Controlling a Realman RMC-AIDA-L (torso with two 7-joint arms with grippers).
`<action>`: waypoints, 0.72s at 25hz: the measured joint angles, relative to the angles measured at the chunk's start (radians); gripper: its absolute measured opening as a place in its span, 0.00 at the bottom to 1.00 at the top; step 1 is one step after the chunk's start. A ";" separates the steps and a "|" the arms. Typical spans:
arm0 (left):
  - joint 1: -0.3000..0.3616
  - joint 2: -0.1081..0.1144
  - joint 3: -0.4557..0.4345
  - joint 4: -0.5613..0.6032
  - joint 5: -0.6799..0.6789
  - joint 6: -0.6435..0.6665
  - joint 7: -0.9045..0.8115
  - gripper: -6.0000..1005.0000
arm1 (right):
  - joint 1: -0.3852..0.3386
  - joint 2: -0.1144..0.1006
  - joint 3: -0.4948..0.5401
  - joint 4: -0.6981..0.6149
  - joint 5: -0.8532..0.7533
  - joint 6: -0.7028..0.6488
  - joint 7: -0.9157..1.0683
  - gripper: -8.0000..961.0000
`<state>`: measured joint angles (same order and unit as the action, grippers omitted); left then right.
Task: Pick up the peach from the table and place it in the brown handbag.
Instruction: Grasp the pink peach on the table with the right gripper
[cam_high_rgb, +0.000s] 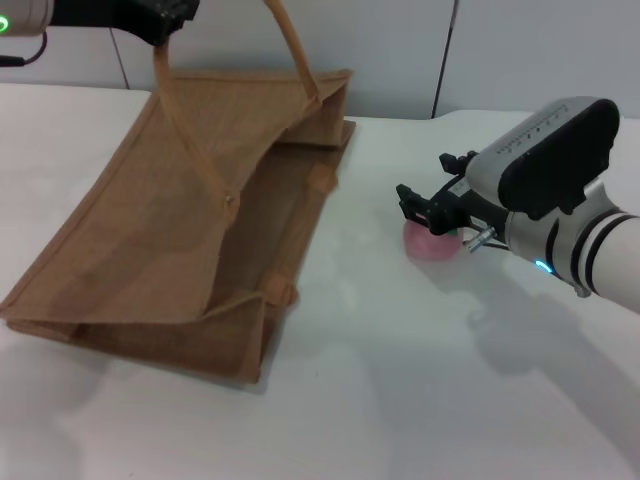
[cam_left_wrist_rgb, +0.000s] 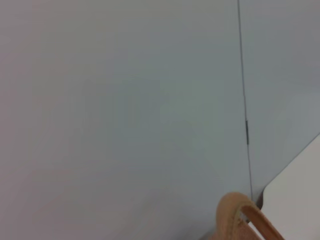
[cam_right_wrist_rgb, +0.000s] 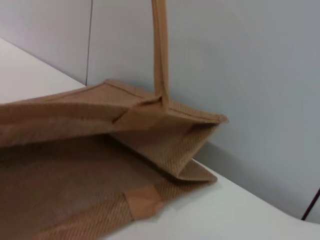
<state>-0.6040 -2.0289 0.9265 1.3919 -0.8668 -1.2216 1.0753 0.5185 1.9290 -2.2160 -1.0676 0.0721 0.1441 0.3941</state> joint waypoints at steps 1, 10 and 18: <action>0.002 0.000 -0.001 0.010 0.000 -0.004 -0.002 0.13 | -0.003 -0.002 -0.003 -0.020 0.000 0.028 0.000 0.72; 0.004 0.001 -0.025 0.054 0.022 -0.028 -0.017 0.13 | -0.049 -0.021 -0.026 -0.179 0.028 0.170 -0.048 0.72; 0.003 -0.001 -0.047 0.119 0.026 -0.068 -0.026 0.13 | -0.039 -0.036 0.010 -0.127 0.345 0.185 -0.248 0.72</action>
<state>-0.6013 -2.0297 0.8798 1.5108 -0.8412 -1.2900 1.0492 0.4799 1.8931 -2.2063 -1.1941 0.4173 0.3290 0.1460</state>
